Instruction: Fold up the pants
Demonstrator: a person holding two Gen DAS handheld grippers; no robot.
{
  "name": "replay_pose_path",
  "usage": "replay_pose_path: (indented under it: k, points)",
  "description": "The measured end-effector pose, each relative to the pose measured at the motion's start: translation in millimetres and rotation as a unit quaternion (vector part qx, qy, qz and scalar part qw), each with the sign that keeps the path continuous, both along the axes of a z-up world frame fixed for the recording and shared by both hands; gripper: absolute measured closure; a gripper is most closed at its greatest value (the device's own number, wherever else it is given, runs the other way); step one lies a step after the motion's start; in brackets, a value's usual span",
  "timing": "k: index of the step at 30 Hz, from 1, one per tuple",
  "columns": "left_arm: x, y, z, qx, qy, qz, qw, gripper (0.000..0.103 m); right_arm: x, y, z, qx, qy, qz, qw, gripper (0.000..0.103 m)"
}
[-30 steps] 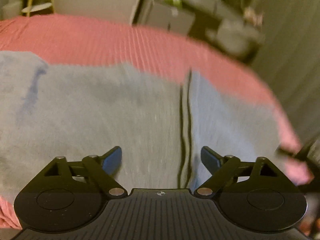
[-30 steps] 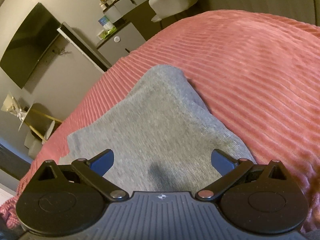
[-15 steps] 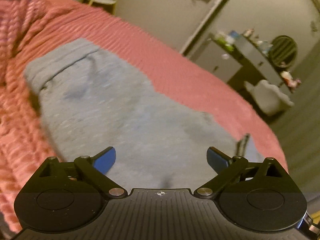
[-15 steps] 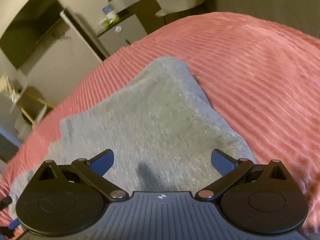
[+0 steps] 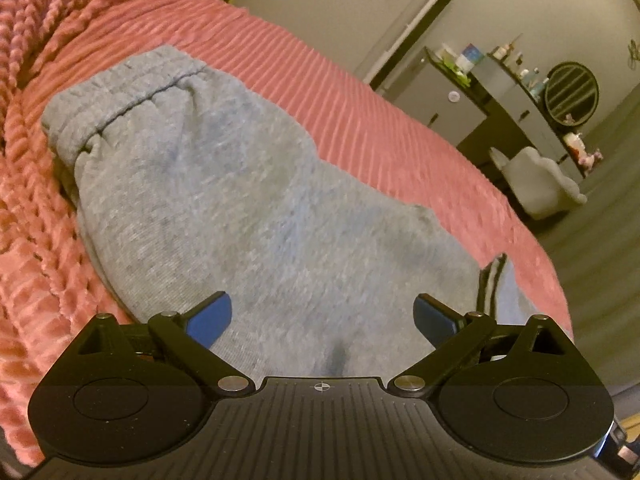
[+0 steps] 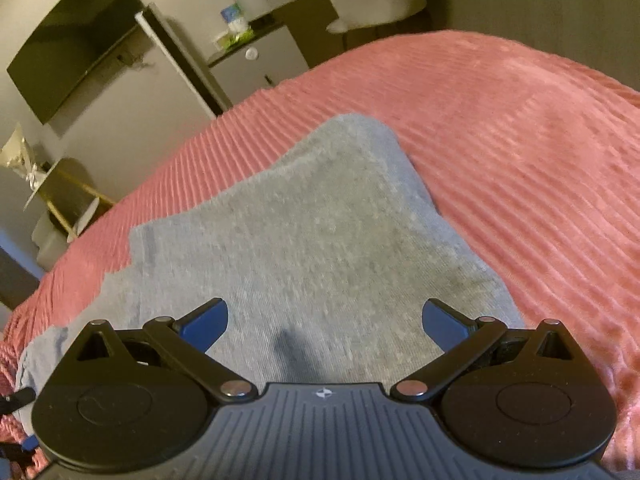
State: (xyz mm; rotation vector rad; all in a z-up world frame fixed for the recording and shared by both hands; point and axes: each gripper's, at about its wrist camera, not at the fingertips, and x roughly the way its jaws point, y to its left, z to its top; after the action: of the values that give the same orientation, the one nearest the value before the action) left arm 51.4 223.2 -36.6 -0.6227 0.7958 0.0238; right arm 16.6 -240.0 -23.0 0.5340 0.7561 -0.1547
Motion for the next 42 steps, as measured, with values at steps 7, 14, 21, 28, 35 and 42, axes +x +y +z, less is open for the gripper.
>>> replay_pose_path:
  k: [7,14,21,28,35,42]
  points:
    - [-9,19,-6,-0.043,-0.006,-0.012,0.999,0.003,6,19,7,-0.05,-0.005,-0.002,0.999,0.0]
    - [-29,54,-10,-0.112,-0.033,-0.022,0.9929,0.003,29,79,0,-0.221,0.017,0.074,0.972,0.0]
    - [-41,89,-21,-0.16,-0.037,0.009,0.9865,0.003,30,89,-8,-0.089,-0.036,0.225,0.97,0.0]
    - [-34,116,-36,-0.147,-0.026,0.047,0.9876,0.003,29,82,-13,-0.08,-0.023,0.213,0.974,0.0]
    - [-19,125,-48,-0.155,-0.008,0.056,0.9863,0.003,29,83,-15,-0.077,-0.022,0.212,0.974,0.0]
    - [-16,137,-59,-0.18,-0.025,0.07,0.9808,0.003,34,83,-16,-0.081,-0.021,0.213,0.974,0.0]
